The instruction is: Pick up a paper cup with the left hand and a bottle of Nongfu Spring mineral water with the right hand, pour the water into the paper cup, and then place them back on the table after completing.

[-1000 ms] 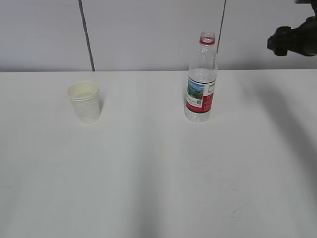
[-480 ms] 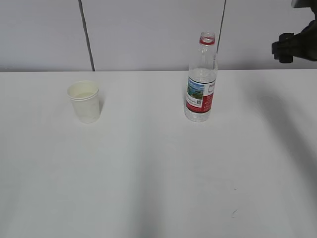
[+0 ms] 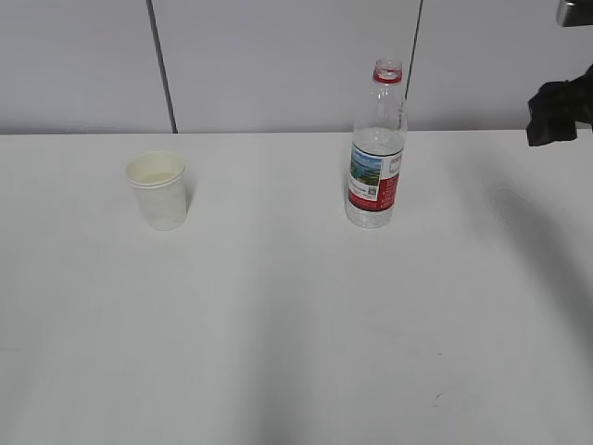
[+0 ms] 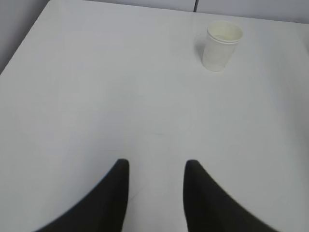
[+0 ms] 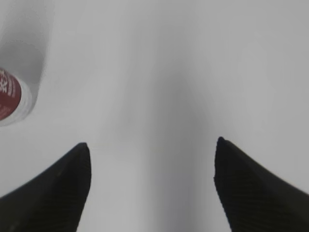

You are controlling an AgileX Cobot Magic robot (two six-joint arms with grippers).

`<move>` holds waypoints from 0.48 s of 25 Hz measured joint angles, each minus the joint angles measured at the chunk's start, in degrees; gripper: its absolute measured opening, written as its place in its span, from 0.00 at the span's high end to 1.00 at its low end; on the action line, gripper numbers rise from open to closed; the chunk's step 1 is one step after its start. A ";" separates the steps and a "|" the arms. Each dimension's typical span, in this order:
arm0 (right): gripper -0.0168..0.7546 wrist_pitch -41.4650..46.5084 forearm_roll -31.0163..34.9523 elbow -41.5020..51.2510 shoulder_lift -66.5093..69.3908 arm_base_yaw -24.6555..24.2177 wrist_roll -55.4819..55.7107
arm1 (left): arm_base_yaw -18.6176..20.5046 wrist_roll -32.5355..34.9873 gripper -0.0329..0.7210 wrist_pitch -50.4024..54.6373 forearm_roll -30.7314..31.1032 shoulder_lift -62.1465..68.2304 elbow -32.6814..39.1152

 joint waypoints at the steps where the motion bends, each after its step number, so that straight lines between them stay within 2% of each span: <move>1: 0.22 2.11 0.44 0.00 -1.24 0.00 -0.60 | 0.00 0.00 0.63 0.00 0.00 0.00 0.00; 12: 0.22 24.65 1.05 0.04 -12.92 0.00 -1.52 | 0.00 0.00 0.64 0.00 0.00 0.00 0.00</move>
